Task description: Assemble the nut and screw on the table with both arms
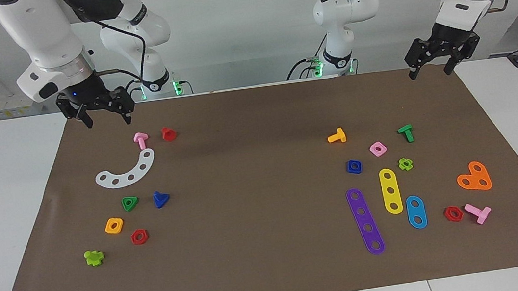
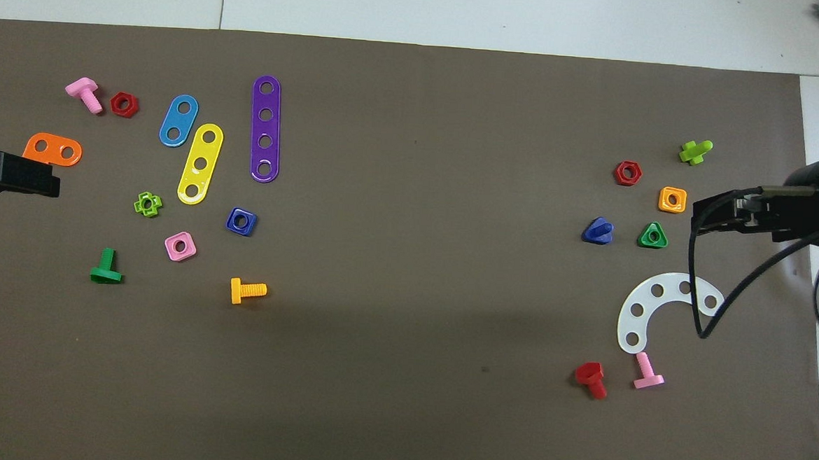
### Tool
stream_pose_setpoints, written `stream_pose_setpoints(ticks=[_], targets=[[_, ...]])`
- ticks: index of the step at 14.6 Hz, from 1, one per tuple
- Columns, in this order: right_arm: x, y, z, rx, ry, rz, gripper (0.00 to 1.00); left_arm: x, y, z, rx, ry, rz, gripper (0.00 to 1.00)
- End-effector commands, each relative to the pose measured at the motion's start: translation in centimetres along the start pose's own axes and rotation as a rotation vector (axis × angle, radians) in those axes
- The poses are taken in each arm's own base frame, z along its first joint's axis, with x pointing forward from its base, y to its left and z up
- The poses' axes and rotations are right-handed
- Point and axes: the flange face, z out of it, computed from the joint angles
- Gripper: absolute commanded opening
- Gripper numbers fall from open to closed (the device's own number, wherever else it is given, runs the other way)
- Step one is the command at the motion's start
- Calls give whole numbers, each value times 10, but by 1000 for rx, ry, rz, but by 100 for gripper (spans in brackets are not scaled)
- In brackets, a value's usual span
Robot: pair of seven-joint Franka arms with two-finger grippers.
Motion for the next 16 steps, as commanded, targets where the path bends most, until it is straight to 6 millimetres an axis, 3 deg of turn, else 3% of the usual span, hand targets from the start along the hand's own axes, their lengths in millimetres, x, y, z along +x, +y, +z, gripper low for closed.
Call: stream_pose_setpoints(ticks=[1,9,12,16], targets=[[-6,4,0,-7,9,-17,100,-8,-2,-4,-4,-5,0,100],[-2,11,3,33,36,4,100,-8,-2,-4,-4,-5,0,100],[9,10,29,36,69,7,100,-8,-2,-4,-4,-3,0,100],[44,7,83,39,100,11,100,-8,-2,-4,-4,-5,0,100]])
